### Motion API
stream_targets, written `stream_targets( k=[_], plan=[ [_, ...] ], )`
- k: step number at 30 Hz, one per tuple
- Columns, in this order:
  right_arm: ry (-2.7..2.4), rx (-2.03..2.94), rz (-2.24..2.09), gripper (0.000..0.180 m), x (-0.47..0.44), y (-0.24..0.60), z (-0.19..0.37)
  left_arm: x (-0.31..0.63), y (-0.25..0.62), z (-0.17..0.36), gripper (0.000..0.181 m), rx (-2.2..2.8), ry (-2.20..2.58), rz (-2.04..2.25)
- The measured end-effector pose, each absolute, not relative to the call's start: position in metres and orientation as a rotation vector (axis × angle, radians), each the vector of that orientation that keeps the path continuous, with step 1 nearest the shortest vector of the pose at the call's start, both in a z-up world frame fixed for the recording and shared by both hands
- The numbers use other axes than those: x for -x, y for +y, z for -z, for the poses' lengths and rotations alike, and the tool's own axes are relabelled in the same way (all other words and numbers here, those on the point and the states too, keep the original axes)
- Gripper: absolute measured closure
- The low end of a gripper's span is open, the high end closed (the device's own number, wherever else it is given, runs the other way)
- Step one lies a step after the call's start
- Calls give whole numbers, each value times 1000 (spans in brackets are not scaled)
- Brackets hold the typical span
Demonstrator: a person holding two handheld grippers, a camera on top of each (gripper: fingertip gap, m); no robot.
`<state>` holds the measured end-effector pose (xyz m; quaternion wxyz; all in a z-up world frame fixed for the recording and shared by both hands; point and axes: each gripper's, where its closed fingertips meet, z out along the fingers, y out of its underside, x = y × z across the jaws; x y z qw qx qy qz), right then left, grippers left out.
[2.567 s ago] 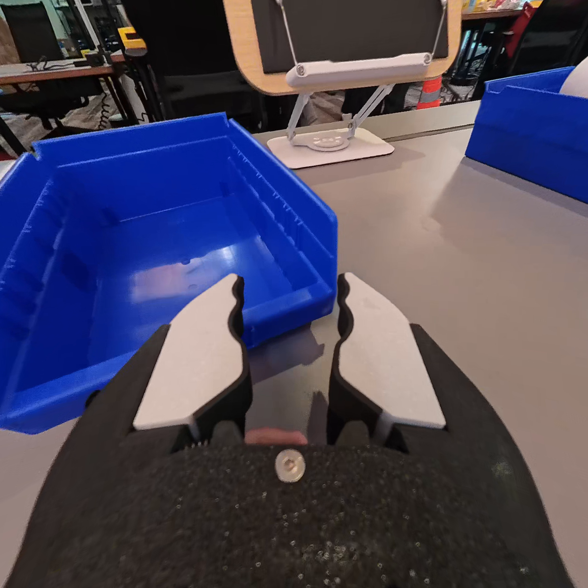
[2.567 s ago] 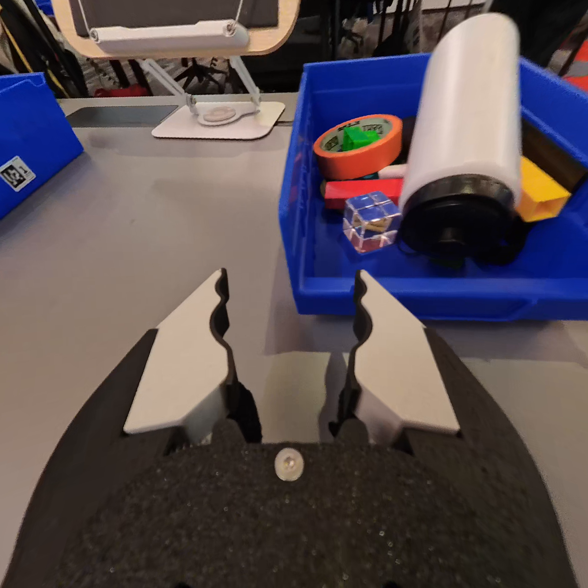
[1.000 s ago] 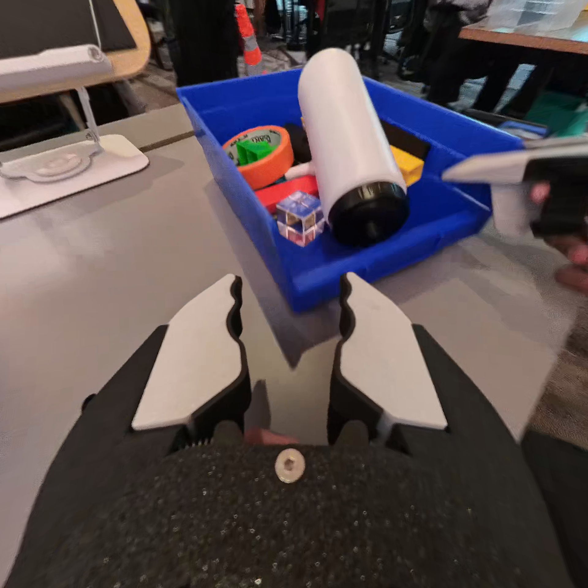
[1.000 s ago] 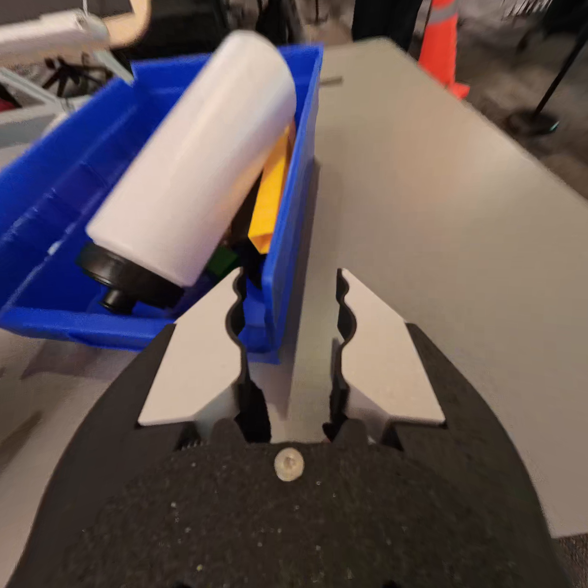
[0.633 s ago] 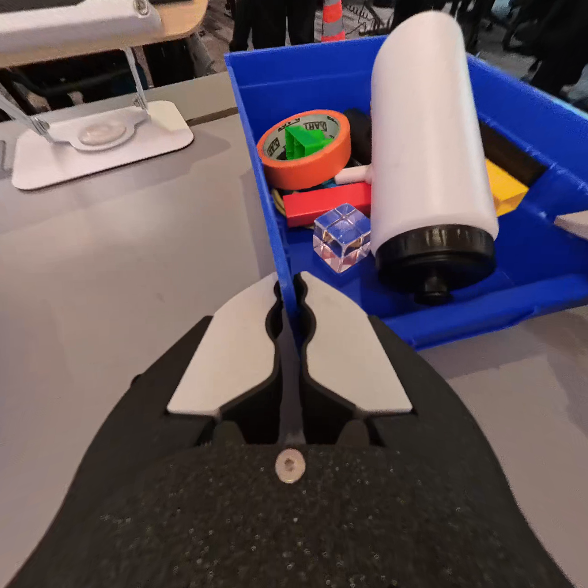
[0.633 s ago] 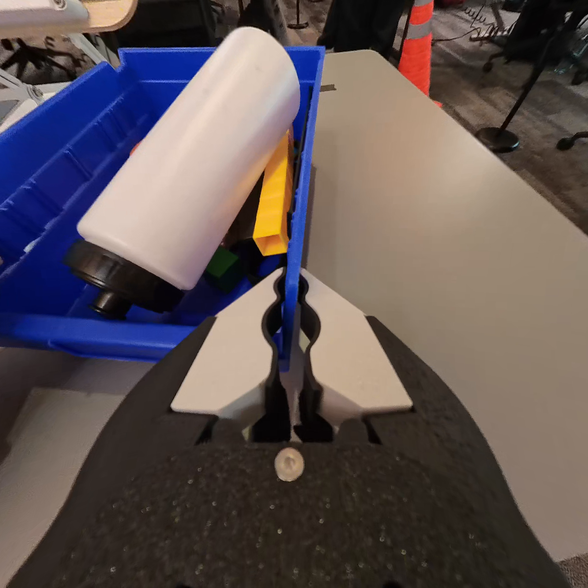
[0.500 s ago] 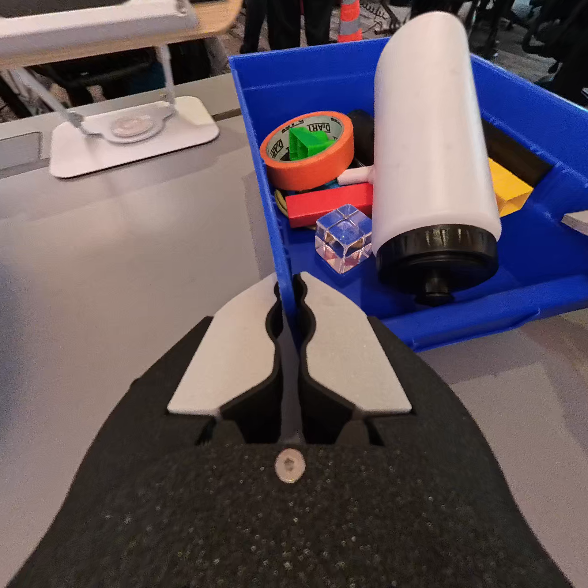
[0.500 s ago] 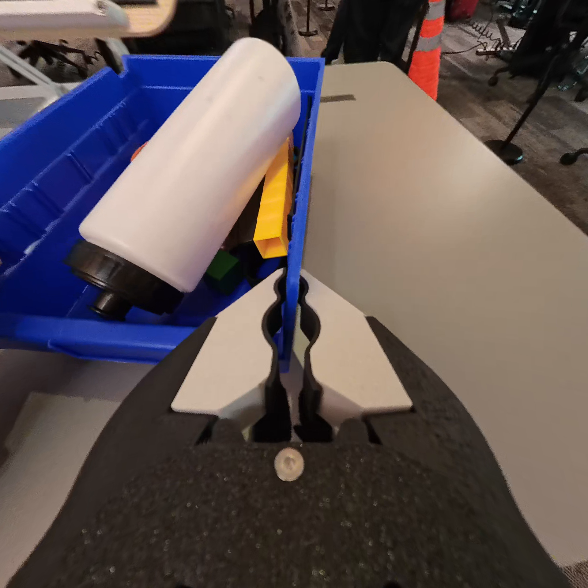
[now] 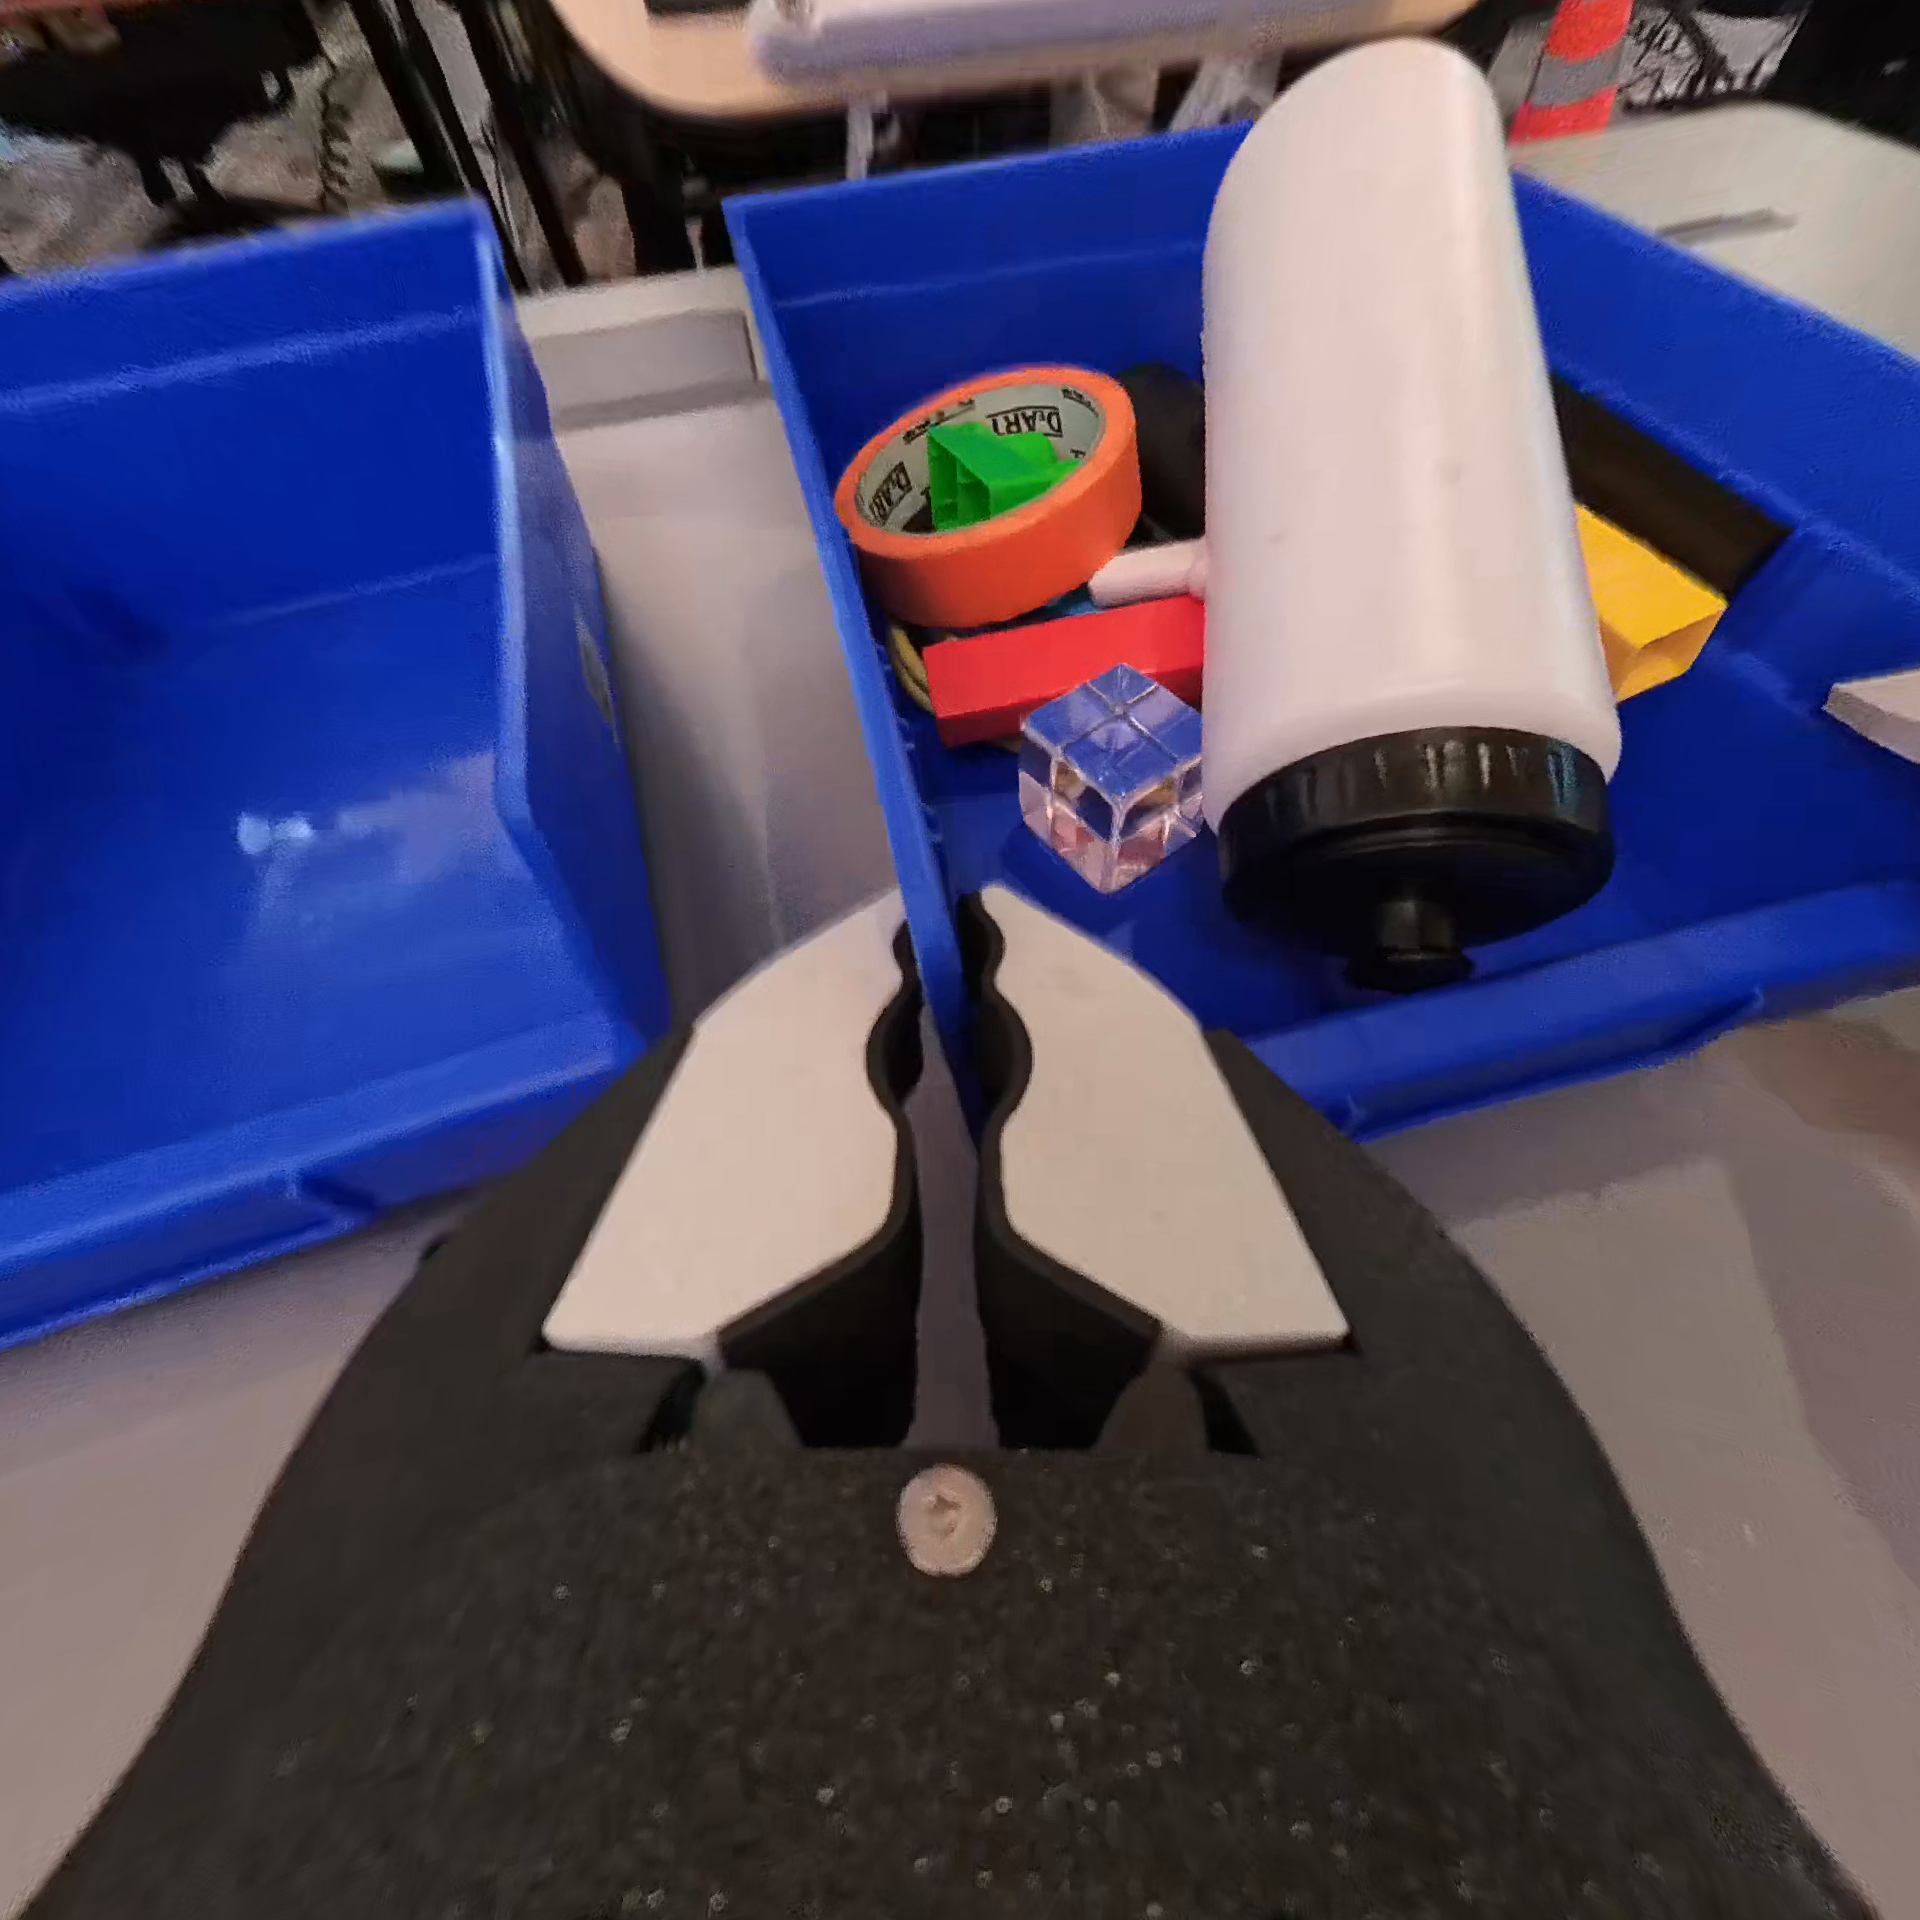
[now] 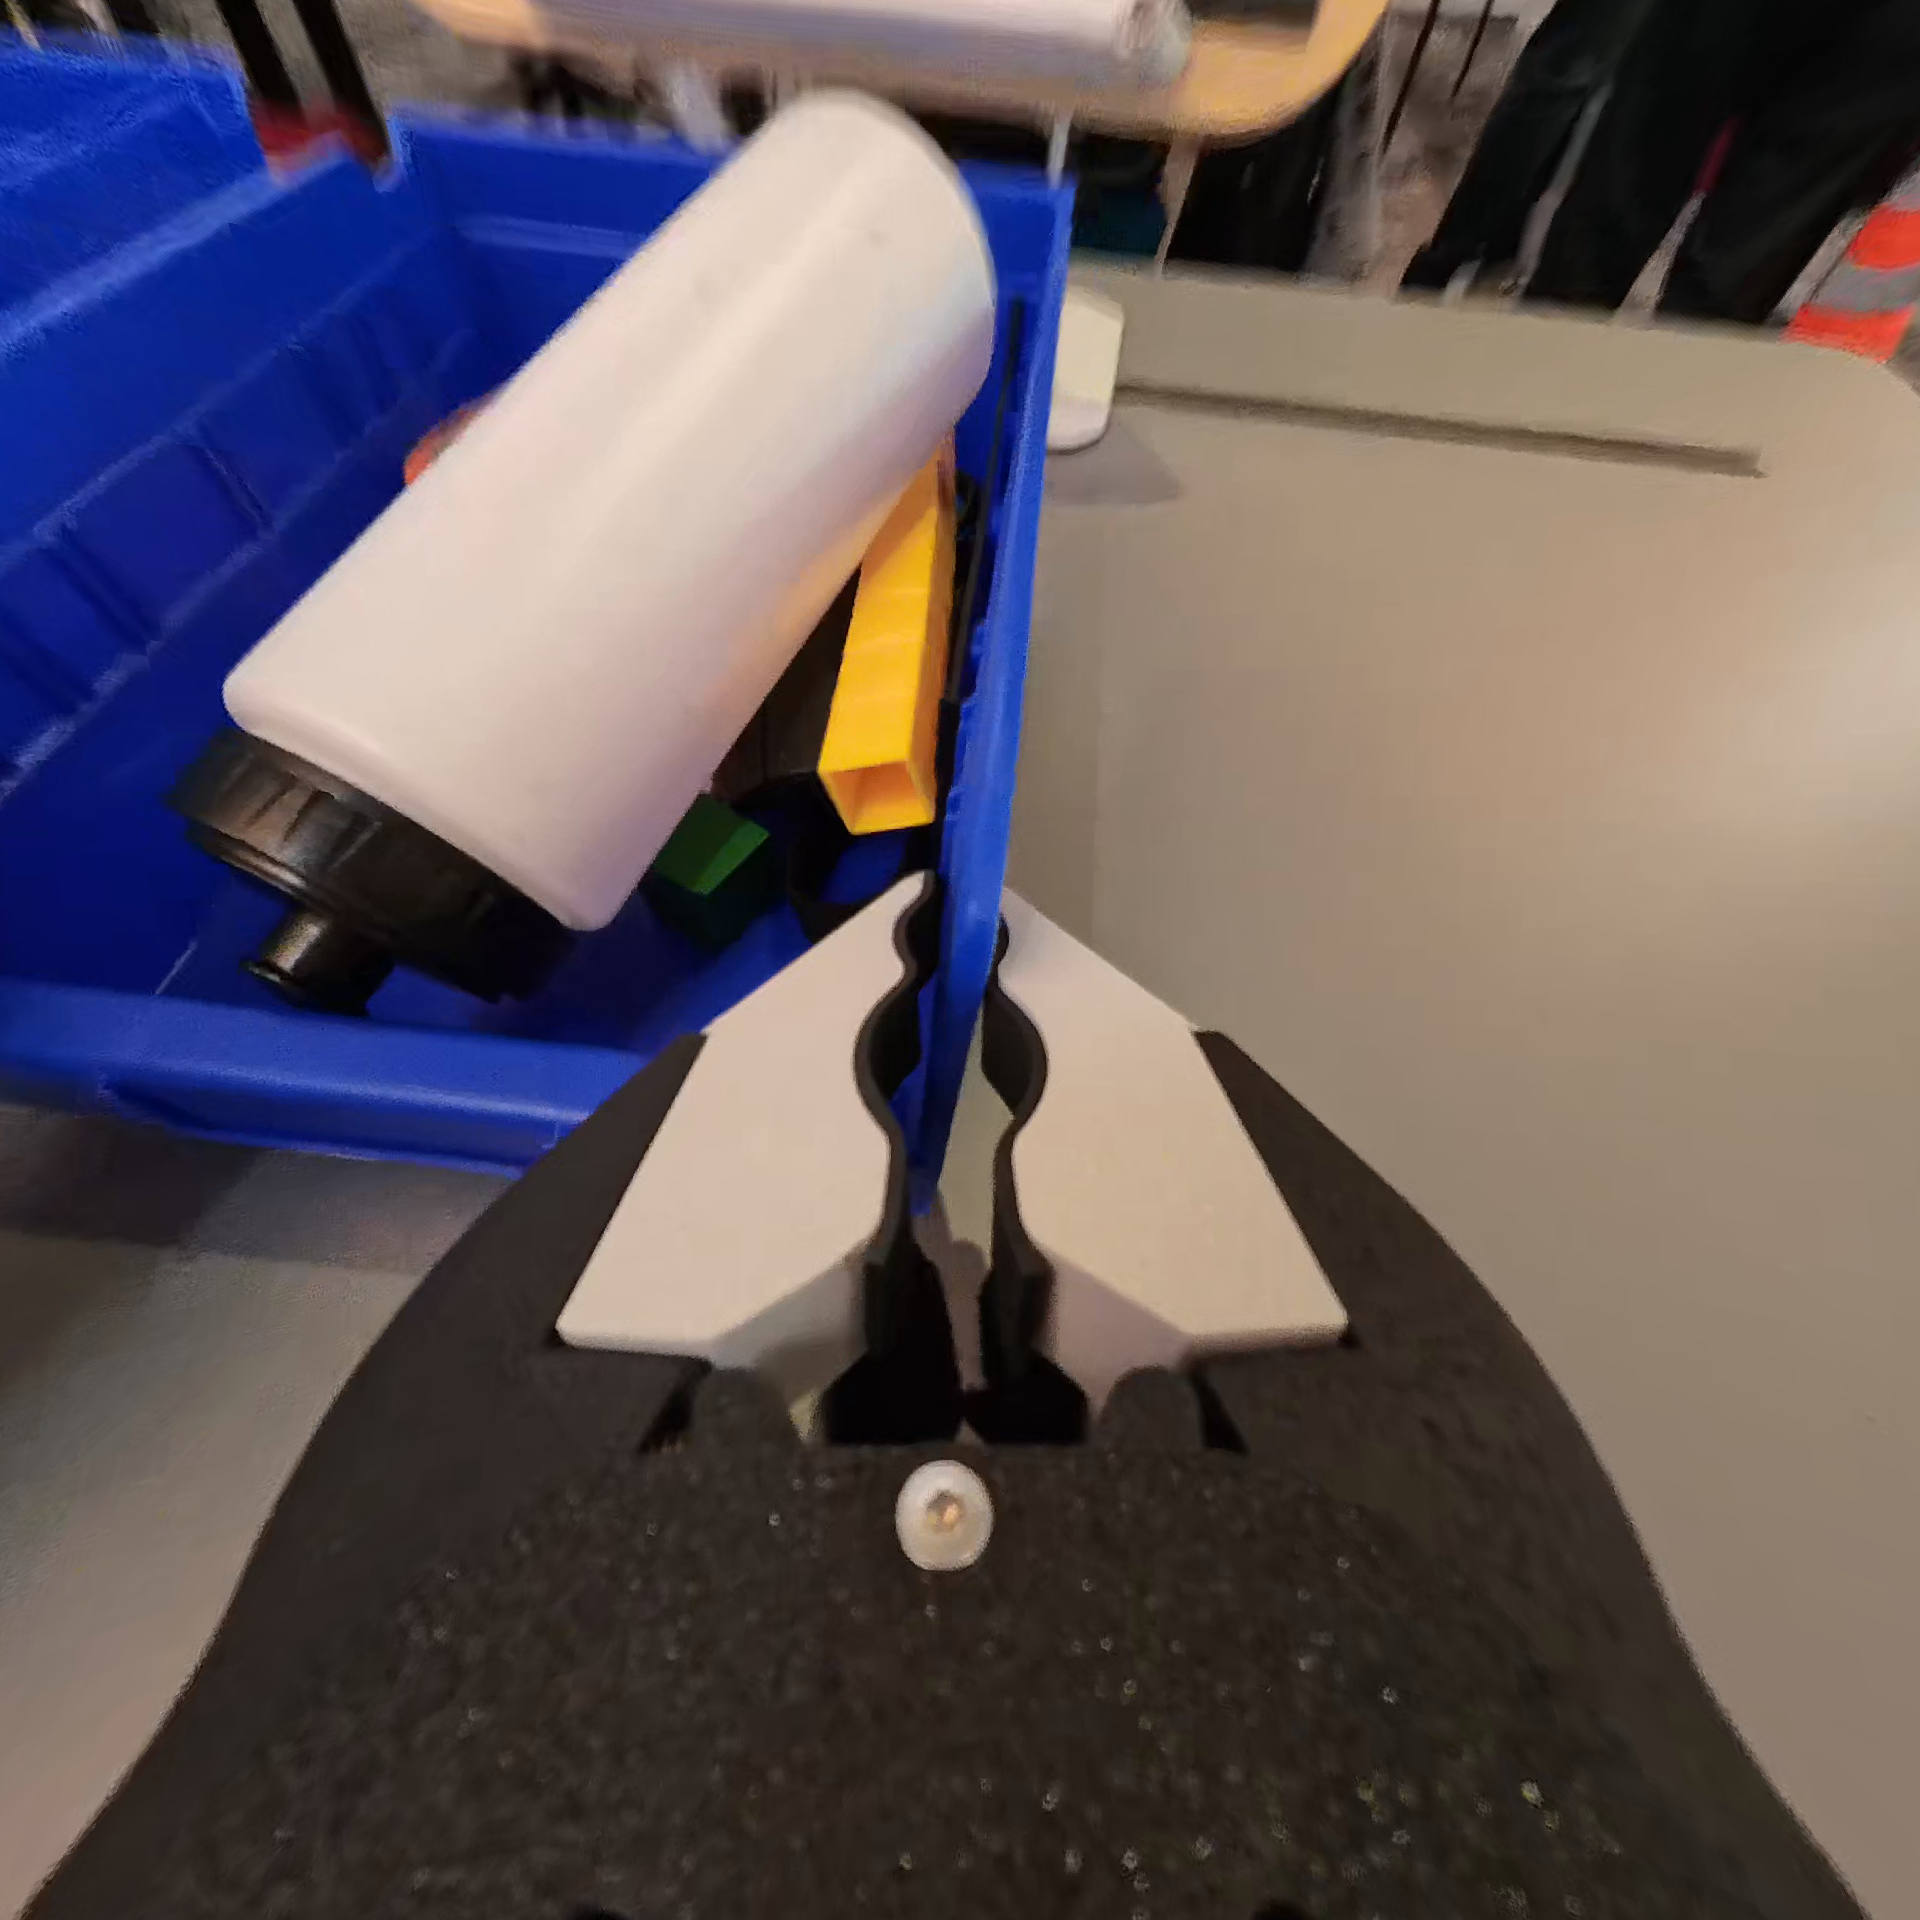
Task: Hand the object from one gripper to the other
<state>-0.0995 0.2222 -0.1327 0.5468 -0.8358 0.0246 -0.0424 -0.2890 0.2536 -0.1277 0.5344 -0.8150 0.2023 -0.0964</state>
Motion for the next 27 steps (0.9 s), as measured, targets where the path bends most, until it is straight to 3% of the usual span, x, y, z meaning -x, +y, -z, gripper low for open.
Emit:
stream_targets(
  k=[4, 10, 13, 18, 21, 24, 27],
  plan=[
    [-5, 1972, 50, 175, 98, 223, 133, 285, 249, 129, 171, 1948, 609, 255],
    [-60, 1968, -72, 166, 105, 216, 134, 295, 230, 95, 134, 1887, 488, 693],
    [-78, 1966, -112, 161, 109, 208, 132, 356, 230, 69, 133, 1735, 377, 606],
    [-88, 1958, -118, 160, 110, 203, 132, 542, 259, 52, 136, 1642, 57, 56],
    [-82, 1961, -107, 160, 110, 204, 132, 583, 282, 74, 122, 1751, 47, 101],
    [-97, 1958, -80, 160, 111, 204, 133, 563, 298, 101, 113, 1868, 240, 204],
    [-112, 1955, -64, 159, 111, 203, 133, 547, 310, 114, 121, 1917, 278, 199]
  ],
)
